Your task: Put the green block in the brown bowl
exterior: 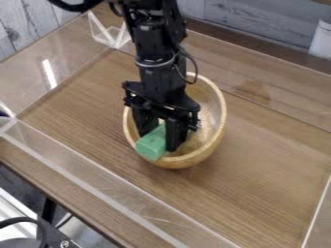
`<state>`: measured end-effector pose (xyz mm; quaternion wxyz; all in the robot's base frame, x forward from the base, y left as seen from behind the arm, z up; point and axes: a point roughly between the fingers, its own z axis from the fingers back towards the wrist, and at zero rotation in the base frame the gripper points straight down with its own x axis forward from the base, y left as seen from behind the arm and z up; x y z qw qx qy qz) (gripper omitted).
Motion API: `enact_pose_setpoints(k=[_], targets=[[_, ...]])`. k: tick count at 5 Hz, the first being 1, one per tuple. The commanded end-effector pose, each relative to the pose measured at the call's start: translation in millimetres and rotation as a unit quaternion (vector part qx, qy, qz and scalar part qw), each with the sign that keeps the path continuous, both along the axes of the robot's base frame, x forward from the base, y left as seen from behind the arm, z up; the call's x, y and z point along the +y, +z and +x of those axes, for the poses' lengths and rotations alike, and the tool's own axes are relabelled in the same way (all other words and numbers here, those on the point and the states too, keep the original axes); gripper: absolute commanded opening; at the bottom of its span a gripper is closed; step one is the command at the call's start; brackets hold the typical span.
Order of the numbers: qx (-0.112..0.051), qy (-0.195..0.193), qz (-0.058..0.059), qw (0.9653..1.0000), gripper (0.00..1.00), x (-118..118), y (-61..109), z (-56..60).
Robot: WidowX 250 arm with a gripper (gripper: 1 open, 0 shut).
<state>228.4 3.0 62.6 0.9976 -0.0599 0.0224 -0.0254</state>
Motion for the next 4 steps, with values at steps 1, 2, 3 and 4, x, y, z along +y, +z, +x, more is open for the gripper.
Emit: enact_pose_setpoints(k=[1,2,3,4], targets=[[-0.025,0.001,0.001,0.9997,0.00,2,10.0,11.8],[-0.031,0.004,0.000,0.9995,0.00,4,12.4,15.7],[-0.032,0.008,-0.002,0.9994,1.00,6,20.0,15.3],[-0.036,0.011,-0.003,0.9993,1.00,8,29.2,14.6]])
